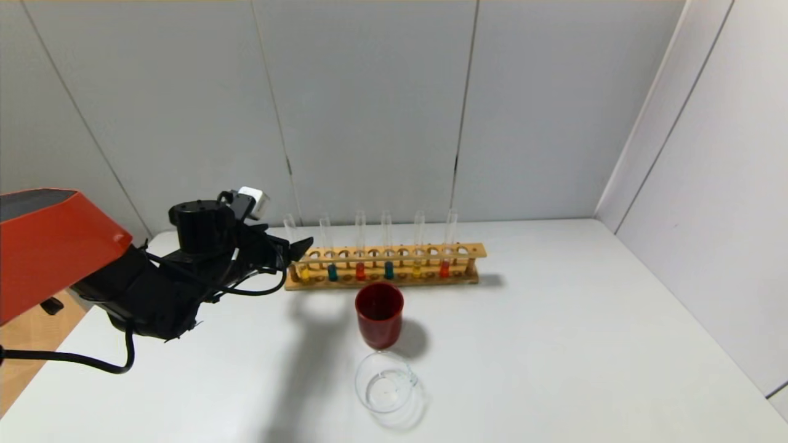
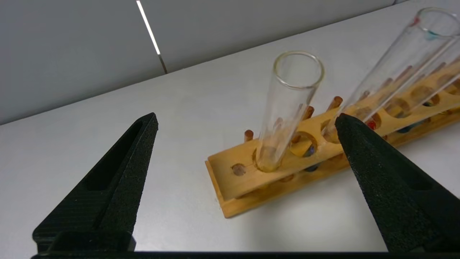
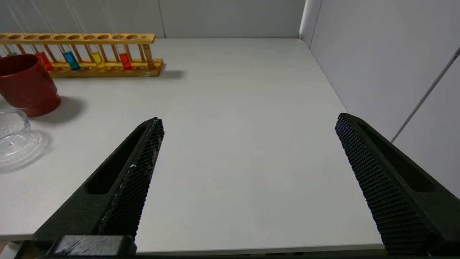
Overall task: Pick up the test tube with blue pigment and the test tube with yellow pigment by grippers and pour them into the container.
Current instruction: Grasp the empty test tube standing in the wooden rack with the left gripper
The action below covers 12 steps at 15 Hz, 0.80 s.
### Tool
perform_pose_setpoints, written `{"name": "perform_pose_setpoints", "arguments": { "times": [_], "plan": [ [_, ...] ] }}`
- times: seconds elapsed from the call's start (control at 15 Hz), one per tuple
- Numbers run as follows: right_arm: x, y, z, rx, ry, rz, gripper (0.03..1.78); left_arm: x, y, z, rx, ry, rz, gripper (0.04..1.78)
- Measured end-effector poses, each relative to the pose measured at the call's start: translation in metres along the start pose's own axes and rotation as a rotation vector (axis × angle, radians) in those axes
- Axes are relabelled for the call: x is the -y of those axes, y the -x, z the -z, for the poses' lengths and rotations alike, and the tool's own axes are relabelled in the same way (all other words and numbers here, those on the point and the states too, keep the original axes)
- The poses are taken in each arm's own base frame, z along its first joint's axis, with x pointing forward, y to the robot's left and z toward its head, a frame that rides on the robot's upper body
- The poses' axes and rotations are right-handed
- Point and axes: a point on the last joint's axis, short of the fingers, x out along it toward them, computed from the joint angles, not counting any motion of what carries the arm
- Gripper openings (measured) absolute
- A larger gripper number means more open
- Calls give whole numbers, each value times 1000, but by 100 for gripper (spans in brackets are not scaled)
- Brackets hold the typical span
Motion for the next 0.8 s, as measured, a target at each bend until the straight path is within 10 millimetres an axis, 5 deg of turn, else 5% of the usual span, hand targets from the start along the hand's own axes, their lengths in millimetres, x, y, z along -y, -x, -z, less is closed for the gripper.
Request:
{"name": "perform_pose_setpoints", "arguments": {
  "times": [0.53, 0.8],
  "plan": [
    [0, 0, 0, 0, 0, 0, 174, 2, -20, 11, -22, 6, 9, 174],
    [0, 0, 0, 0, 0, 0, 174, 2, -22, 11, -20, 5, -6, 150]
  ]
}}
